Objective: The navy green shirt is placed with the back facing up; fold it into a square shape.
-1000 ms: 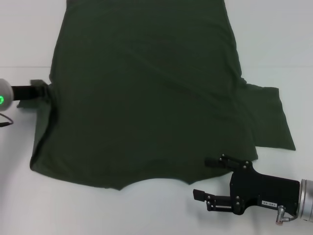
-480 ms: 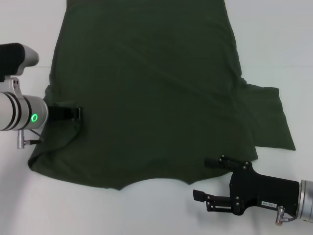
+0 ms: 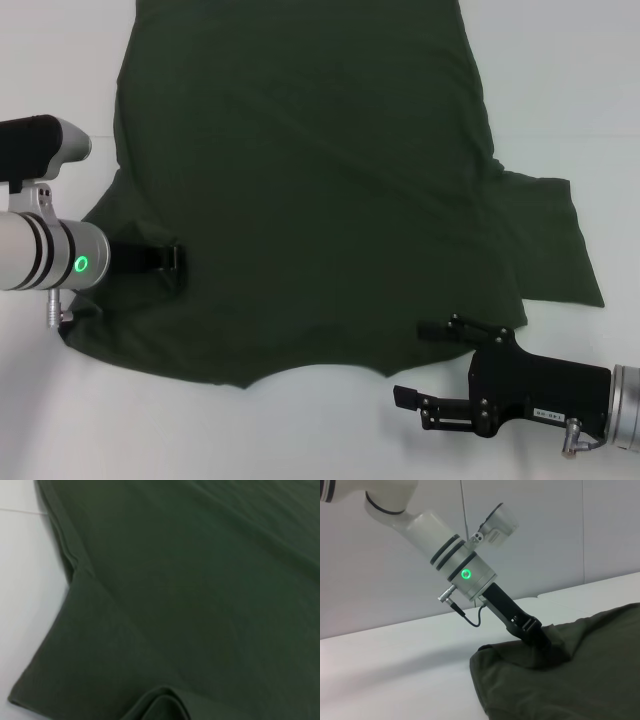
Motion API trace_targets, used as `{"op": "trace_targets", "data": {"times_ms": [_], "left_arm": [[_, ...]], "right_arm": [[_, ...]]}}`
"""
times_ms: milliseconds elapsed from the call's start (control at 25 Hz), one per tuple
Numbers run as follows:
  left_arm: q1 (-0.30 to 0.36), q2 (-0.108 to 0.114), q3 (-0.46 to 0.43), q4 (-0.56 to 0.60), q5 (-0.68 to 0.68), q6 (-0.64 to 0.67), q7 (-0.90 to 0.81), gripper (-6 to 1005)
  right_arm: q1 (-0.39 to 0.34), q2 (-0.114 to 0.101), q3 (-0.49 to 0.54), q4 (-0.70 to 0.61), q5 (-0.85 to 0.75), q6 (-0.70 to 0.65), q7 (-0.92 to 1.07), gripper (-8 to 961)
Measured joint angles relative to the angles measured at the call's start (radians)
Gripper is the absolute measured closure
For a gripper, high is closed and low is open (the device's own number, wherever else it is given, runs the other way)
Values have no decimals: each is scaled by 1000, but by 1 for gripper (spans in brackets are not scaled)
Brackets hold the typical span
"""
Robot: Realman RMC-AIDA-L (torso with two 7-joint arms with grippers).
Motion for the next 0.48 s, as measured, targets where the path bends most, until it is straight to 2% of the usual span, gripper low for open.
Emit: {"op": "trace_targets", "data": {"times_ms": [280, 480], "left_arm": [[3, 1, -8, -7, -4, -8, -7, 815], [9, 6, -13, -5, -75, 29, -1, 622]], "right_arm": [[3, 2, -3, 0, 0, 2, 0, 29], [3, 2, 0, 0, 0, 3, -1, 29]]}}
